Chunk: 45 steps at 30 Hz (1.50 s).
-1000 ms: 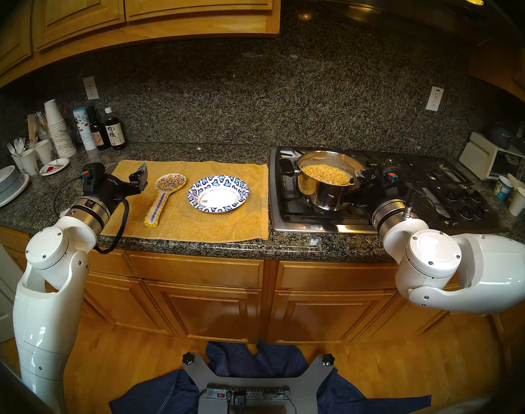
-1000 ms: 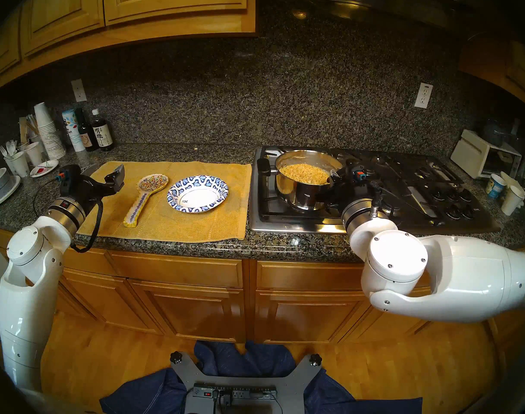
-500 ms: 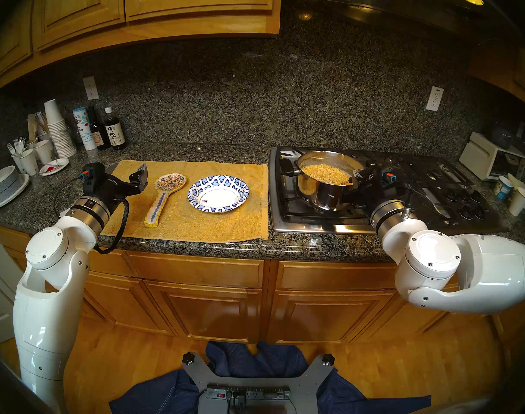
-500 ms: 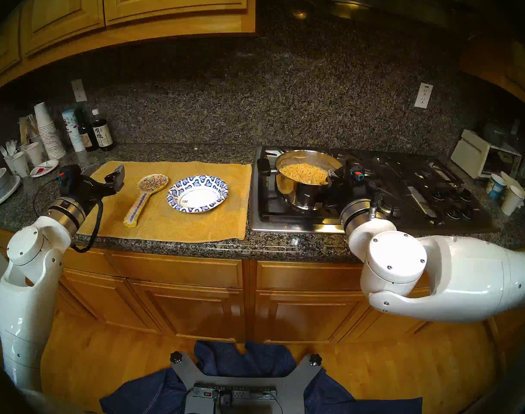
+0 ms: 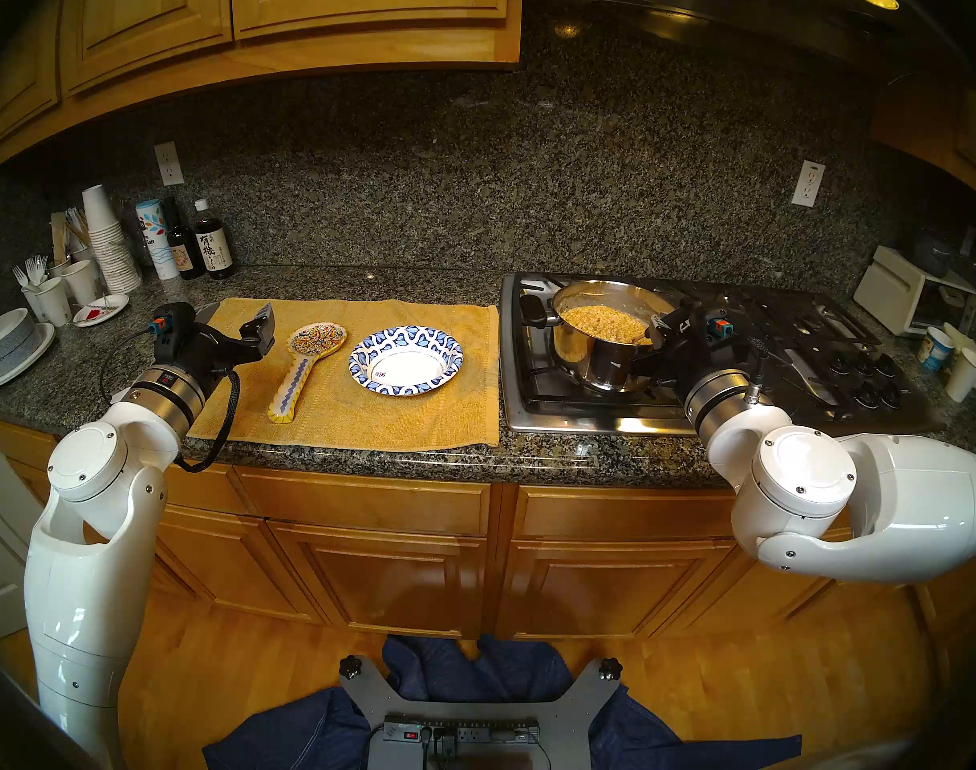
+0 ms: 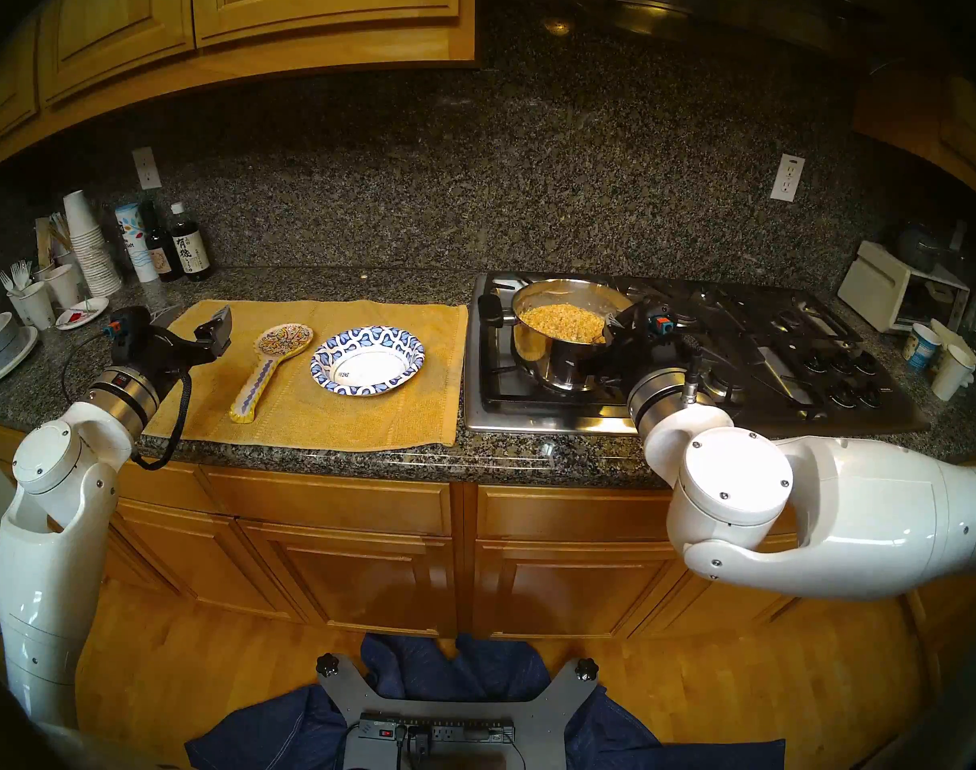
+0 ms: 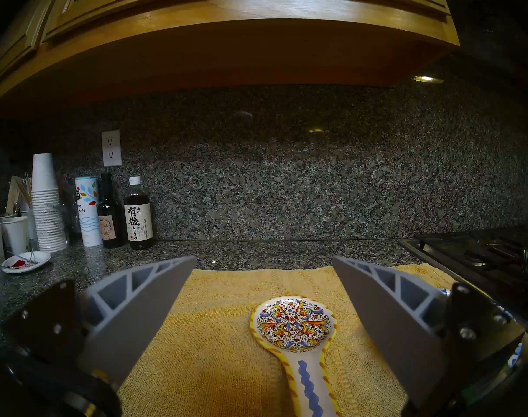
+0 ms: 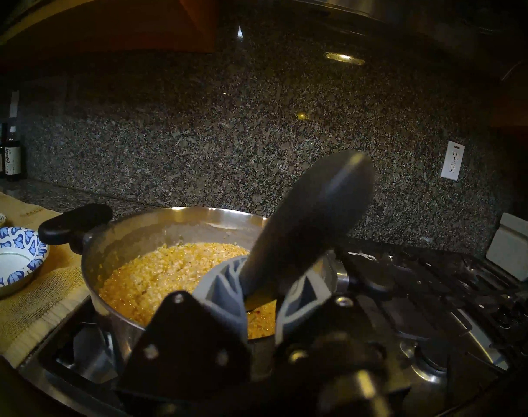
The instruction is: Scoop oatmeal into bowl
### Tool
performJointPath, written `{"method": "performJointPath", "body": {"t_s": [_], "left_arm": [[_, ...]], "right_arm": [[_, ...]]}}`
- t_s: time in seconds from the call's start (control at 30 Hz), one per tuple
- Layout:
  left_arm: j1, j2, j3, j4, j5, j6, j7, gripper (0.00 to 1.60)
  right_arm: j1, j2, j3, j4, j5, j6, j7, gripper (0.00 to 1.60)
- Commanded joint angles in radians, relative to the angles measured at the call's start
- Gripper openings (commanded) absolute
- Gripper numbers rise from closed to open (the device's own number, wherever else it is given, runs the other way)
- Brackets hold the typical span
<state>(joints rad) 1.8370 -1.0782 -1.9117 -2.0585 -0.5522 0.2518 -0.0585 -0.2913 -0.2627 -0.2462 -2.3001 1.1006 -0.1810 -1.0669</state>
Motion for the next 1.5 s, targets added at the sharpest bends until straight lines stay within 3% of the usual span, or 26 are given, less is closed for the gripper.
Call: {"method": "performJointPath", "body": {"t_s": [0.0, 0.3, 0.93, 1.47], "left_arm": [[-0.02, 0.004, -0.01, -0.025, -0.003, -0.012, 0.0, 1.6], [-0.02, 0.004, -0.01, -0.025, -0.003, -0.012, 0.0, 1.6], [-0.02, 0.004, -0.01, -0.025, -0.003, -0.012, 0.0, 1.6], [-0.02, 0.004, -0.01, -0.025, -0.003, -0.012, 0.0, 1.6]], "right_arm": [[0.038, 0.009, 0.037, -0.006, 0.016, 0.0, 0.007, 0.0], [0.052, 0.022, 0.049, -0.005, 0.054, 0.009, 0.025, 0.0], [0.093, 0.05, 0.098, -0.002, 0.254, 0.051, 0.155, 0.0], [0.125, 0.068, 0.131, 0.013, 0.312, 0.095, 0.199, 0.0]]}}
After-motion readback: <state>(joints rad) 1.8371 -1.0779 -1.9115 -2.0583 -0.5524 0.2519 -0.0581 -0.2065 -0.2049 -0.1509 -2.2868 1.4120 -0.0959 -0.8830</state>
